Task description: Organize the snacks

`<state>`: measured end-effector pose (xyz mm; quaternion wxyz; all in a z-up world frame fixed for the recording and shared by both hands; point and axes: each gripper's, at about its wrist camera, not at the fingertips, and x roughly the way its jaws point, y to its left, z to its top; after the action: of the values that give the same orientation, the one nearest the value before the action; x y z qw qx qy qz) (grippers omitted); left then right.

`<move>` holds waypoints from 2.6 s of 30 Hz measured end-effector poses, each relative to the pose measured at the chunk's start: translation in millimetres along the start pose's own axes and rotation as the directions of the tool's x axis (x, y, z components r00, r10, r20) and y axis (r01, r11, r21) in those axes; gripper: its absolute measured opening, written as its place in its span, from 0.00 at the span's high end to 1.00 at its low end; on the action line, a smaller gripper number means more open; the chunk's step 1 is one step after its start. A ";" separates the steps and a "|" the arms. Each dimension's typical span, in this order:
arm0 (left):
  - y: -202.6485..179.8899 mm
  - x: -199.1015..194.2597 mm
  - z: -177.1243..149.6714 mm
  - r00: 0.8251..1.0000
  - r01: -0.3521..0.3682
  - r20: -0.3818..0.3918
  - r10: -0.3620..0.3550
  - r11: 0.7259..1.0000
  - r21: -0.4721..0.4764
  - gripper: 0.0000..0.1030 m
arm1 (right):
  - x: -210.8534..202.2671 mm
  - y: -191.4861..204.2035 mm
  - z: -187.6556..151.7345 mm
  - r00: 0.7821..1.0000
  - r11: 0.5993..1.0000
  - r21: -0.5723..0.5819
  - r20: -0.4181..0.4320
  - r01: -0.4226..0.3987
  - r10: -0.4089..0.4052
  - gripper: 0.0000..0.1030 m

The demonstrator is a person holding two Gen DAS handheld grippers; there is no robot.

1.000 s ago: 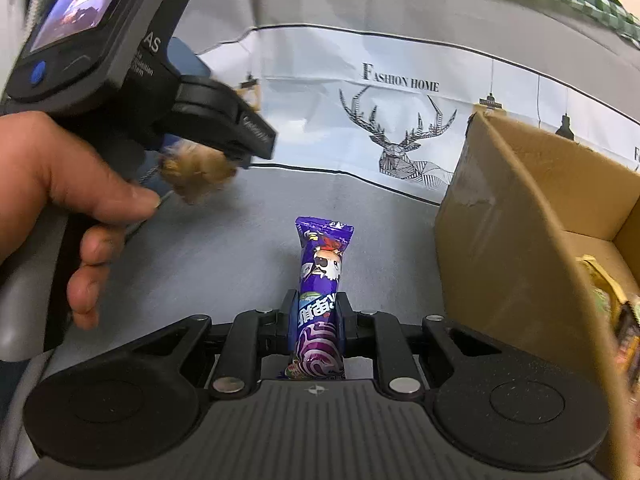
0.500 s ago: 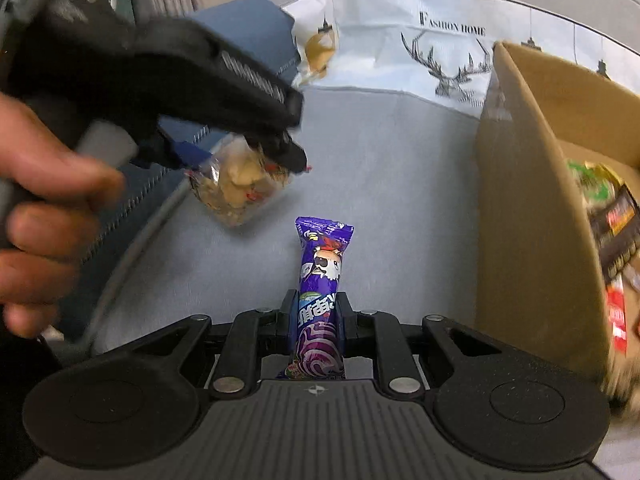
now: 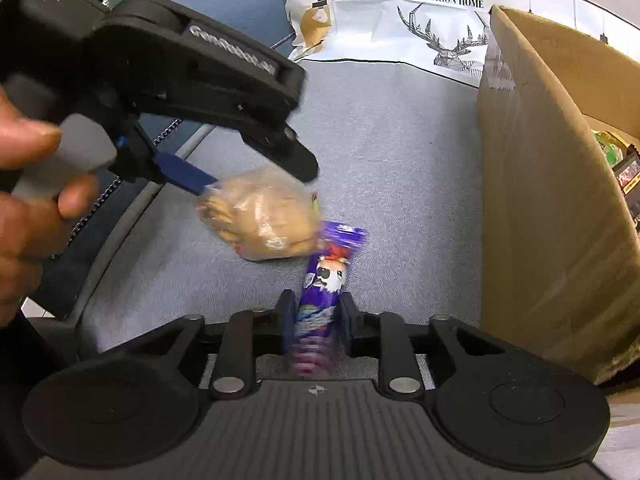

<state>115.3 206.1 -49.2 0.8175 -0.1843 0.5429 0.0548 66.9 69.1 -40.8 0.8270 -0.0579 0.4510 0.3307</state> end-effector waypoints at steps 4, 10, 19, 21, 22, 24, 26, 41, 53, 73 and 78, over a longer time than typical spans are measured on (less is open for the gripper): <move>1.3 1.8 3.4 1.000 -0.011 0.003 0.011 1.000 -0.011 0.13 | 5.0 -3.2 0.5 1.000 1.000 0.008 -0.003 0.005 -0.005 0.73; -3.1 8.4 4.2 1.000 -0.028 -0.014 0.028 1.000 -0.010 0.06 | 6.5 -1.7 -3.2 1.000 1.000 0.001 0.000 0.013 -0.013 0.70; -14.3 16.8 3.7 0.997 -0.068 -0.024 0.070 0.993 0.092 0.05 | 4.9 4.5 -6.7 0.999 0.998 -0.051 0.005 0.037 -0.037 0.70; -14.5 18.0 5.2 0.997 -0.075 -0.021 0.077 0.992 0.099 0.07 | 4.4 4.8 -6.5 0.999 0.998 -0.052 0.006 0.041 -0.040 0.70; -14.3 17.9 5.3 0.997 -0.074 -0.019 0.076 0.992 0.102 0.07 | 4.4 5.2 -6.6 0.999 0.998 -0.054 0.007 0.043 -0.042 0.70; -13.6 16.1 6.2 0.996 -0.084 -0.002 0.085 0.991 0.107 0.17 | 4.2 5.8 -7.0 0.999 0.997 -0.064 0.009 0.046 -0.046 0.70; -11.7 11.7 8.5 0.997 -0.071 0.024 0.069 0.993 0.094 0.26 | 3.2 7.7 -7.8 0.999 0.996 -0.078 0.011 0.051 -0.050 0.71; 1.8 -48.4 -0.2 0.951 -0.006 0.309 0.003 1.000 0.010 0.49 | -45.9 5.3 -7.9 0.979 0.994 -0.082 0.195 0.075 -0.058 0.85; -4.8 -83.1 -11.0 0.884 0.008 0.466 -0.022 0.999 0.033 0.50 | -122.4 -11.2 11.9 0.912 0.991 -0.101 0.409 0.084 -0.035 0.85; -41.3 -63.4 3.5 0.872 -0.004 0.487 -0.041 0.996 0.092 0.50 | -155.6 -137.7 45.3 0.842 0.987 0.098 0.516 0.126 -0.159 0.85; -54.3 -63.4 5.0 0.856 0.035 0.511 -0.081 0.995 0.099 0.50 | -156.4 -134.8 48.3 0.828 0.986 0.071 0.536 0.149 -0.163 0.85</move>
<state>109.7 164.6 23.2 0.9411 -0.1440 0.3012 0.0541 123.4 -93.6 82.9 0.9452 0.0117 0.1980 0.2592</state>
